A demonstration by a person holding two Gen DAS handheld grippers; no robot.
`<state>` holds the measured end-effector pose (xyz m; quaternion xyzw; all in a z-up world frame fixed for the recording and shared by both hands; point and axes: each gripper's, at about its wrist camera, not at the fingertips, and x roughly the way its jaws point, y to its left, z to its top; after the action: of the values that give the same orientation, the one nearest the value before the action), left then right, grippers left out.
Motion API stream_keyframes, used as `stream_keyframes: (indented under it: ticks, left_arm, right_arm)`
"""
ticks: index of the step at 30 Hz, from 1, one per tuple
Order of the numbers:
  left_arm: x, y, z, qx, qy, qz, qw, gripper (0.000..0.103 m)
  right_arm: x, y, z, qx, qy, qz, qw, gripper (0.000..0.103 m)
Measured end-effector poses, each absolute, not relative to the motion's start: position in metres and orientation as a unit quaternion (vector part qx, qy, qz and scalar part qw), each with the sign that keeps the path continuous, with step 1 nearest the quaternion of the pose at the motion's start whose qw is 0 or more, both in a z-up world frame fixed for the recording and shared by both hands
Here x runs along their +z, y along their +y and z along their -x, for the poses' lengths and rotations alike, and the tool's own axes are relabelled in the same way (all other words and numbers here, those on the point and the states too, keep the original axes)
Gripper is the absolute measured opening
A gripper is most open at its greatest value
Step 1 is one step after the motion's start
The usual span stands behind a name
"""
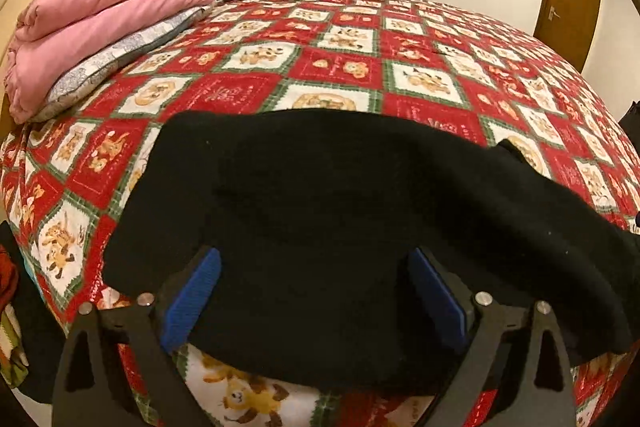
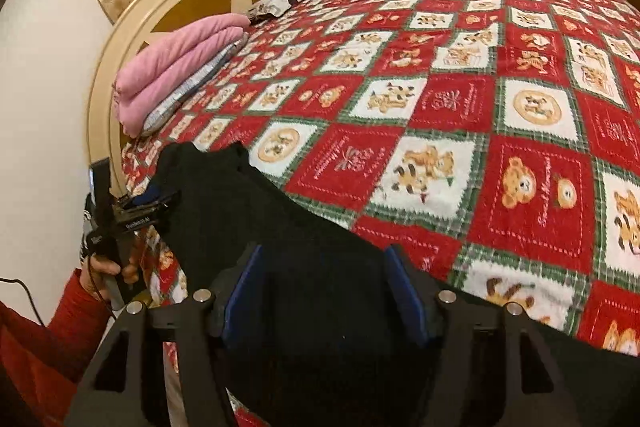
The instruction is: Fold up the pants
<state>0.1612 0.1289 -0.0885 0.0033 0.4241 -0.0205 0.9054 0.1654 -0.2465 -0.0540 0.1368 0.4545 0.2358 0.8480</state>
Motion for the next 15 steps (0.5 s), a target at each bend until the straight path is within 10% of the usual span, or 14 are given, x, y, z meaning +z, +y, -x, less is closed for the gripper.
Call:
stream_keyframes:
  ticks: [4, 6, 10, 15]
  left_arm:
    - [-0.089, 0.129, -0.163, -0.019, 0.423, -0.005, 0.906, 0.100]
    - [-0.090, 0.129, -0.163, -0.018, 0.422, -0.003, 0.906, 0.101]
    - [-0.090, 0.128, -0.164, -0.017, 0.421, -0.006, 0.907, 0.101]
    - [-0.090, 0.128, -0.164, -0.017, 0.421, -0.006, 0.907, 0.101]
  right_arm:
    - [-0.057, -0.234, -0.167, 0.210, 0.462, -0.052, 0.860, 0.063]
    - [-0.066, -0.224, -0.168, 0.213, 0.477, -0.001, 0.853, 0.039]
    - [-0.081, -0.207, -0.169, 0.217, 0.484, 0.080, 0.844, 0.038]
    - [-0.077, -0.220, -0.169, 0.175, 0.491, 0.059, 0.851, 0.006]
